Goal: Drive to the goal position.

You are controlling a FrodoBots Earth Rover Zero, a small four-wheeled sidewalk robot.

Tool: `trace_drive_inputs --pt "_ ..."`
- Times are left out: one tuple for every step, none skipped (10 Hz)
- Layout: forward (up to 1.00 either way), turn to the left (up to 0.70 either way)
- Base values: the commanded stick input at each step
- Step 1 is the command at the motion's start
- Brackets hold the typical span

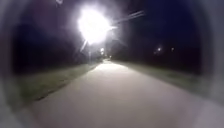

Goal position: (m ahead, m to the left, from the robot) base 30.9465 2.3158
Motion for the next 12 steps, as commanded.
trace_drive_inputs --pt "1.00 0.00" --pt "1.00 0.00" --pt "1.00 0.00" --pt "1.00 0.00" --pt "1.00 0.00" --pt "1.00 0.00" --pt "1.00 0.00" --pt "1.00 0.00" --pt "1.00 0.00" --pt "1.00 0.00" --pt "1.00 0.00" --pt "1.00 0.00"
